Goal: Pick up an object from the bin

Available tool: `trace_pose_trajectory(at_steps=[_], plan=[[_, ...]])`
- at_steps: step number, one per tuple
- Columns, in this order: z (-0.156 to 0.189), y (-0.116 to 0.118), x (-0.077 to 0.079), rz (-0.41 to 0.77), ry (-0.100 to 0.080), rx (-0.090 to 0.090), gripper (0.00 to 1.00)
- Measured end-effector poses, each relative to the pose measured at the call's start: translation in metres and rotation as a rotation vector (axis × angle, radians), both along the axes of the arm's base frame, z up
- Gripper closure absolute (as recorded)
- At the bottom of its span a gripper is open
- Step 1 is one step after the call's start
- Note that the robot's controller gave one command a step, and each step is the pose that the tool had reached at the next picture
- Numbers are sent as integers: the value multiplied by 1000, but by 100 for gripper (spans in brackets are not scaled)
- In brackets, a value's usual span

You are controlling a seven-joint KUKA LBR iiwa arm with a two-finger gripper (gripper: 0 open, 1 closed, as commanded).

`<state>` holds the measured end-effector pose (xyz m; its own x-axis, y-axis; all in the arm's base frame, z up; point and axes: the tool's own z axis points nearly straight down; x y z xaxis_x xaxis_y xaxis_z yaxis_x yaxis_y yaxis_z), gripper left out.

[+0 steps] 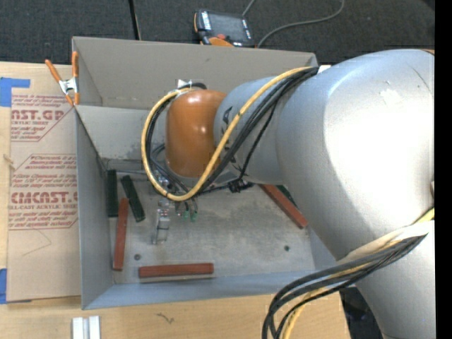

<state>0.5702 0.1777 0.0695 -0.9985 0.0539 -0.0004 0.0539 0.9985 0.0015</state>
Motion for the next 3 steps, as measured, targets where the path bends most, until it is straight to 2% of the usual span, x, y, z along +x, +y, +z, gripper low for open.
trace_pose_trajectory(at_steps=[1, 2, 3], plan=[[25, -61, 14, 62, -4, -3, 0], [104, -117, -22, 31, -6, -3, 0], [-5, -50, -18, 144, 5, 0, 0]])
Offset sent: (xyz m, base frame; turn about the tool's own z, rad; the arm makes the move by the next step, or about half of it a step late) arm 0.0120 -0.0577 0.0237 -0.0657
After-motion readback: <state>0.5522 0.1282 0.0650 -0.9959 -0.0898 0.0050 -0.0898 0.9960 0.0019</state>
